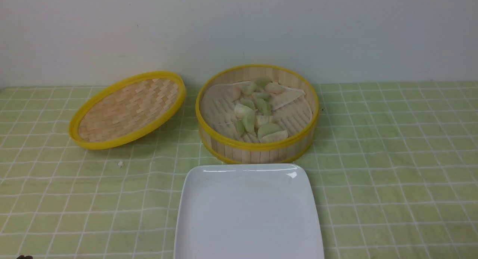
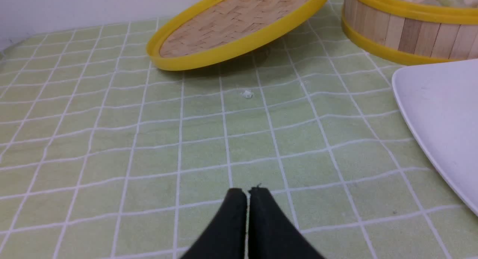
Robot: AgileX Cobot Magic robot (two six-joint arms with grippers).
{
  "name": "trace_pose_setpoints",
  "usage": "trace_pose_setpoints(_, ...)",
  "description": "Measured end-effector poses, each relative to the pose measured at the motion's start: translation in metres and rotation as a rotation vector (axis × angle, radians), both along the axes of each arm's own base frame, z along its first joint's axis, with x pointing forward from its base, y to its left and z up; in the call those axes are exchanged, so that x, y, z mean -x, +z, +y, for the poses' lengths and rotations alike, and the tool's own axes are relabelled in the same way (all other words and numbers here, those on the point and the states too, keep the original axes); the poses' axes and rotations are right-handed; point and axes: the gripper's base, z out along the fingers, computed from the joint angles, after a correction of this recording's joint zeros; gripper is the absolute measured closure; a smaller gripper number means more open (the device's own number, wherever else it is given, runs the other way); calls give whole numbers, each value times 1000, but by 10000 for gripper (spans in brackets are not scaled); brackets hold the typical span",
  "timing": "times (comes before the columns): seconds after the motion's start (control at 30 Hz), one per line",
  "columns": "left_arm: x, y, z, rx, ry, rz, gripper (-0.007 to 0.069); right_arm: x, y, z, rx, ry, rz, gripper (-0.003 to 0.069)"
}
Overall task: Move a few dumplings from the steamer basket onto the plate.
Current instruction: Use the left arm to grab a dumpling from the steamer
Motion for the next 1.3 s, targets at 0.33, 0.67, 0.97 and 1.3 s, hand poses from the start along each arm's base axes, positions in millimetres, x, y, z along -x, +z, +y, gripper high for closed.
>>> trace_pose_setpoints(0.33, 0, 0, 0, 0, 0, 0, 631, 0, 0, 0, 0, 0, 0, 673)
trace_pose_setpoints(0.67, 0, 0, 0, 0, 0, -1, 631, 0, 0, 0, 0, 0, -1, 673)
trace_pose_setpoints(0.97, -4, 29, -2, 494, 54, -279, 631, 0, 0, 0, 1, 0, -1, 673)
trace_pose_setpoints(1.3, 17, 114, 16, 808, 76, -808, 631, -1, 2, 1, -33, 3, -34, 673)
